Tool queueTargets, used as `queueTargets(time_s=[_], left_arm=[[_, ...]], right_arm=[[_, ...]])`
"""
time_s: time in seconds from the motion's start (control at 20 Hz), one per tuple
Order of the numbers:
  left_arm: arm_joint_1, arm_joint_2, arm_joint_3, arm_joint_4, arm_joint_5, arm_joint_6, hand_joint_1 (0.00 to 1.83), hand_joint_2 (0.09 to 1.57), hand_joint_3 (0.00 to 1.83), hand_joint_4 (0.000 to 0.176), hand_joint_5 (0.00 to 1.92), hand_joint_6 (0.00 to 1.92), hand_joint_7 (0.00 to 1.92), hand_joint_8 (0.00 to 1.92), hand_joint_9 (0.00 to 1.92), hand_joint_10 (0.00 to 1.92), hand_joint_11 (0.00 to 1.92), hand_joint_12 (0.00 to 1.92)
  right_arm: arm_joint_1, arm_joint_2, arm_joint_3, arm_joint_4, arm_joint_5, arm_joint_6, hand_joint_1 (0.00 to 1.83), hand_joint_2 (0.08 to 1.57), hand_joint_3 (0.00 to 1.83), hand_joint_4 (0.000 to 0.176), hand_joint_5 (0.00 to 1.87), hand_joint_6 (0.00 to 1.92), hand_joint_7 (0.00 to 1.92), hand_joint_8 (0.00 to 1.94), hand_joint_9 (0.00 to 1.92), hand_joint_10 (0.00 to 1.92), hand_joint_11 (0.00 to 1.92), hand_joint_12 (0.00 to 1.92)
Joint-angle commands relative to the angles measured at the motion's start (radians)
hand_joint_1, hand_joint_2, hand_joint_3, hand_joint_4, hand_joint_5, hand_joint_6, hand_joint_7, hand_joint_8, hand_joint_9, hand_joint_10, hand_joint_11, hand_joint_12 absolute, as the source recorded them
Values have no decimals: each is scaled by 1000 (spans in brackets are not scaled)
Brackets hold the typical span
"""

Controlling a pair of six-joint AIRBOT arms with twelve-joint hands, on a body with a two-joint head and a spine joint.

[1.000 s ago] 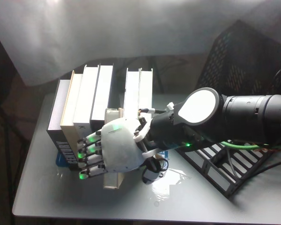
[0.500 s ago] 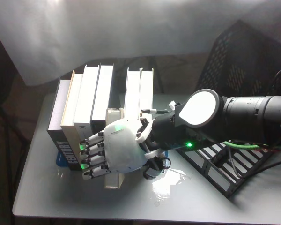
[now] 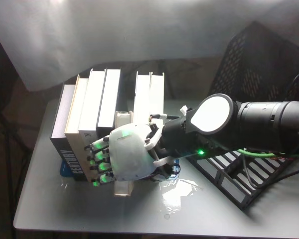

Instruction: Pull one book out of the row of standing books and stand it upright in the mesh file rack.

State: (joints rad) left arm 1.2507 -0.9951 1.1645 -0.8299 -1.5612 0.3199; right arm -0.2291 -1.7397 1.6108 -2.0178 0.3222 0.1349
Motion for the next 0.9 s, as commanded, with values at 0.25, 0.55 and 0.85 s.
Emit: queueTargets(time_s=[0.25,0.55,0.85], left_arm=[[8,10,1,-31,-139,-3,0,1337,0,17,0,0,0,0,0,0,0,0],[16,11,-2,-41,-149,-3,3,1342,0,0,0,0,0,0,0,0,0,0],[17,11,-3,-40,-149,-3,1,1356,2,4,0,0,0,0,0,0,0,0]], right_arm=[[-22,-7,25,1,-48,-3,1364,1101,0,0,1074,750,1054,899,1003,1387,878,1921],[-22,-9,40,22,-45,2,1366,1131,2,0,943,1107,1010,871,778,1401,460,1870],[-22,-9,48,22,-34,18,1371,1122,0,0,961,1049,1082,848,749,1379,382,1896]])
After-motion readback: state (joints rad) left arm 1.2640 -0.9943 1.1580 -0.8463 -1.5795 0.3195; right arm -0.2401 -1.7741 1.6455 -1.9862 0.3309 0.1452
